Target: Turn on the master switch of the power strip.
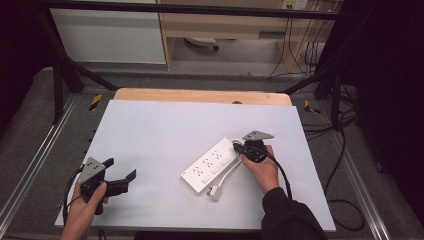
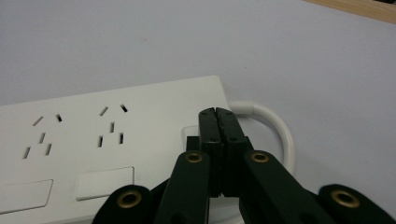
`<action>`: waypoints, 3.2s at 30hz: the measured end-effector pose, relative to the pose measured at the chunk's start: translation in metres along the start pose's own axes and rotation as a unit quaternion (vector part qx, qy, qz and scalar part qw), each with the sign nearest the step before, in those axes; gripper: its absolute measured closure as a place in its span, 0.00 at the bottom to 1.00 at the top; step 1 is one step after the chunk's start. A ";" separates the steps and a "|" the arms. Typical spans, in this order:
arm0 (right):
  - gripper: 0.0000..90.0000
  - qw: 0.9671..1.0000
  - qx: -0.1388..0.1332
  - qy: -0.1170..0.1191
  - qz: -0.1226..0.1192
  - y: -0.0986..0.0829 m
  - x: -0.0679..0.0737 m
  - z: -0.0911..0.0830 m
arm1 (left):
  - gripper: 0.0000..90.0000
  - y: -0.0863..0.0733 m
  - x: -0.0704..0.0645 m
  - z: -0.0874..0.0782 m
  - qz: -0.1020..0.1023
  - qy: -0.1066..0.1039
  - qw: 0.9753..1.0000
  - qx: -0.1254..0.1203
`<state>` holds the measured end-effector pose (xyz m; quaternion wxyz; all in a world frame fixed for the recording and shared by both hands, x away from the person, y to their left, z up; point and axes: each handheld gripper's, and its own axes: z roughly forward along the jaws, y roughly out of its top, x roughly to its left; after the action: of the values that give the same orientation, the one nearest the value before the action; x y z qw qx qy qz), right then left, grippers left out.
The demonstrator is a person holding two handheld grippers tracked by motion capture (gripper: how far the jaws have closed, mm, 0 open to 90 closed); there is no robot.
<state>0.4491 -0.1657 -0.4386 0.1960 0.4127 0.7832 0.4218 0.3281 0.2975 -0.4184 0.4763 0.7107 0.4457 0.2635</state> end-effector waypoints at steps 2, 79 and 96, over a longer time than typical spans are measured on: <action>1.00 1.000 0.002 0.001 -0.001 0.000 0.000 0.001 | 0.08 0.000 0.000 0.000 0.000 0.000 1.000 0.000; 1.00 1.000 -0.009 -0.006 -0.004 -0.005 0.003 0.006 | 0.08 -0.001 0.000 0.000 0.001 0.002 1.000 0.001; 1.00 1.000 -0.006 -0.007 -0.006 -0.005 0.004 0.006 | 0.08 -0.001 -0.001 0.000 0.002 0.002 1.000 0.003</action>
<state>0.4486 -0.1607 -0.4460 0.2064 0.4102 0.7817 0.4221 0.3276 0.2968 -0.4190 0.4726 0.7125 0.4463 0.2642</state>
